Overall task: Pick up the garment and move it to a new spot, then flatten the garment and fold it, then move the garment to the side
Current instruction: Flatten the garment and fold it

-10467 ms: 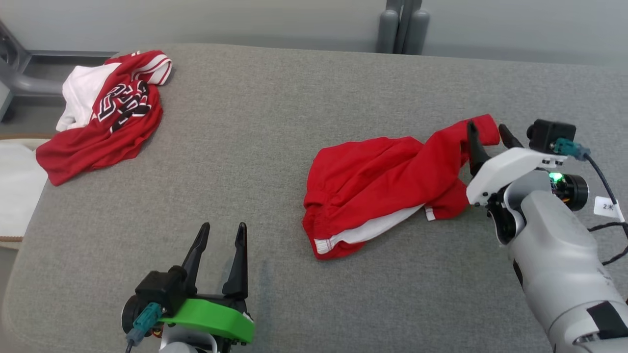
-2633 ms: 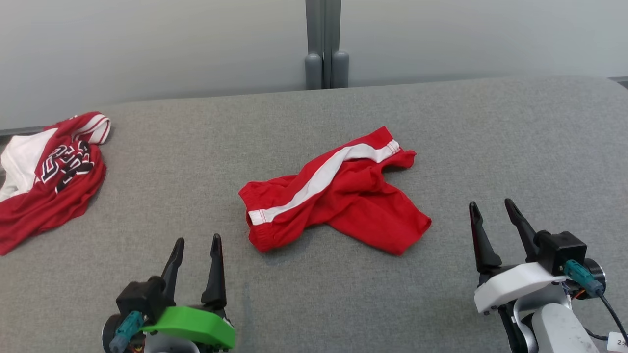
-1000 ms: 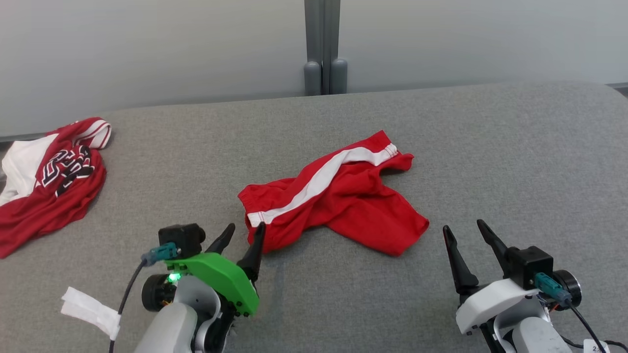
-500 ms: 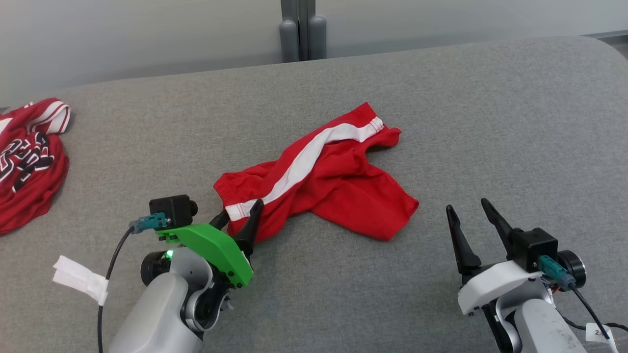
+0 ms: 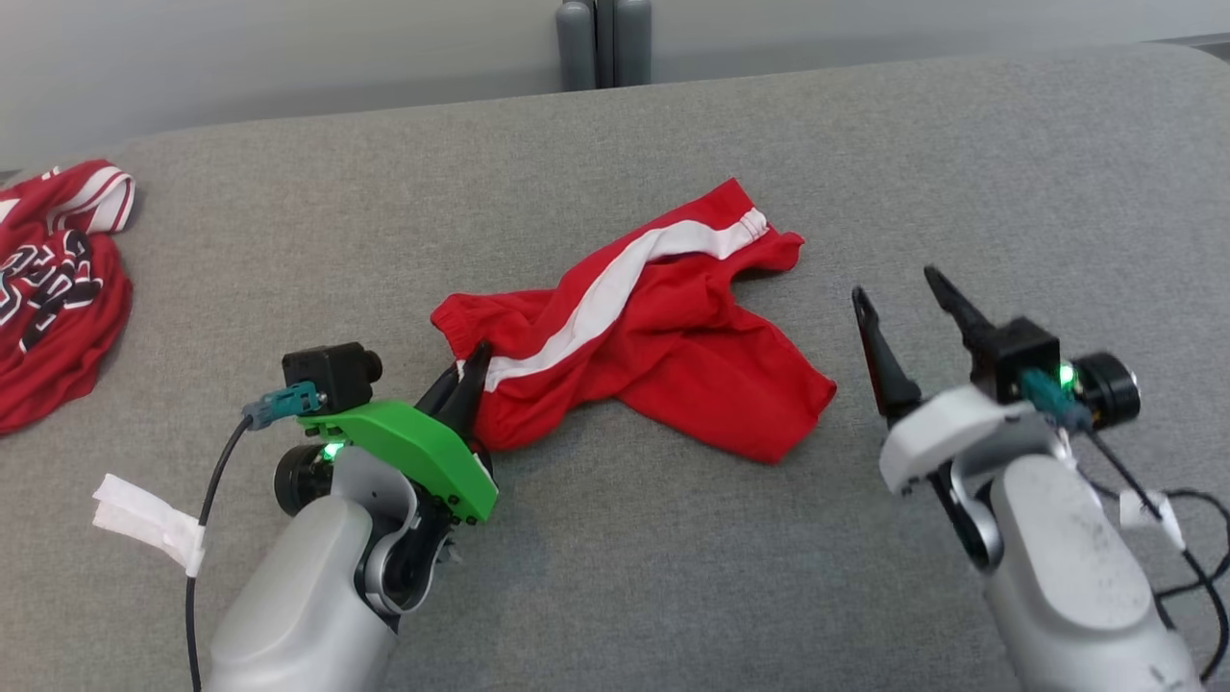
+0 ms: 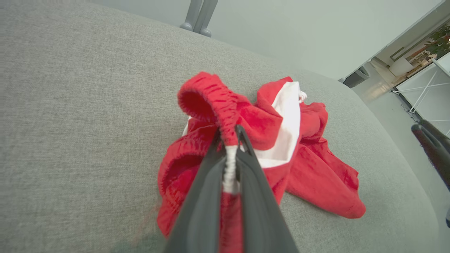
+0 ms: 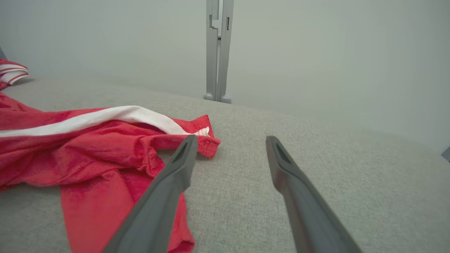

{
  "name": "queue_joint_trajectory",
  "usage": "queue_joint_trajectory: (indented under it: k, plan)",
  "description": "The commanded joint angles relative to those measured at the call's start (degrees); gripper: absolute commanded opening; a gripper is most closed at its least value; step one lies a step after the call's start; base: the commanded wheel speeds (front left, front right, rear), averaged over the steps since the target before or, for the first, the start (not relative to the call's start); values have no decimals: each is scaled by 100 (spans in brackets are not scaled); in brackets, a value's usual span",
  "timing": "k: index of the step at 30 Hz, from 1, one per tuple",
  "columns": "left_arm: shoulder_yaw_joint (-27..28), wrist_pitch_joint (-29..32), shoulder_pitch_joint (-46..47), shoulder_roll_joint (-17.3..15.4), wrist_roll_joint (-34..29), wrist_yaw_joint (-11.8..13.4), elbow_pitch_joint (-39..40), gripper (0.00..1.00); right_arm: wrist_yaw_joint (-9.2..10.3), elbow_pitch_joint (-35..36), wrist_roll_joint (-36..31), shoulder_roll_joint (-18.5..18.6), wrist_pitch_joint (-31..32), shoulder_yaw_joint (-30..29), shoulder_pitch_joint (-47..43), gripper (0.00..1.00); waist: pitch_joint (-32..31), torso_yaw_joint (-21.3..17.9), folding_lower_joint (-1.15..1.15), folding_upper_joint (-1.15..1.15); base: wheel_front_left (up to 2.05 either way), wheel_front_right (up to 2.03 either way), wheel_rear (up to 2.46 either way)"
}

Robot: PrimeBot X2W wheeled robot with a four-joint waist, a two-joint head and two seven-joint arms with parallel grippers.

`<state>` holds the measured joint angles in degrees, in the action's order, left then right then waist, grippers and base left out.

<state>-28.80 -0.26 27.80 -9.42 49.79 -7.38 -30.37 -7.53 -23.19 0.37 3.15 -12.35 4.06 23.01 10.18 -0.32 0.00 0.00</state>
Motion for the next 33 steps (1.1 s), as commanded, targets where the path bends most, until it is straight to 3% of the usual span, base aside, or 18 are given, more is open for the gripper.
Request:
queue_joint_trajectory:
  k: [1, 9, 14, 23, 33]
  plan:
    - [-35, -98, 131, -8, 7, -15, 13, 0, 8, -66, -13, 130, 229, 62, 386, 100, 124, 115, 0, 0, 0, 0, 0]
    - [-369, -457, 333, 163, 57, -16, 121, 0, 8, -788, 478, 914, 1830, 1044, 2305, 100, 544, 520, 0, 0, 0, 0, 0]
    - [-629, -616, 488, 253, 130, -16, 195, 0, 8, -1498, 889, 1144, 2410, 1615, 3024, 100, 826, 798, 0, 0, 0, 0, 0]
    - [-1009, -864, 631, 245, 311, -16, 188, 0, 8, -2623, 1317, 1077, 2305, 2288, 3315, 100, 1090, 1073, 0, 0, 0, 0, 0]
    - [-1296, -1037, 731, 155, 519, -16, 106, 0, 8, -3286, 1591, 1088, 1966, 2904, 3692, 100, 1202, 1122, 0, 0, 0, 0, 0]
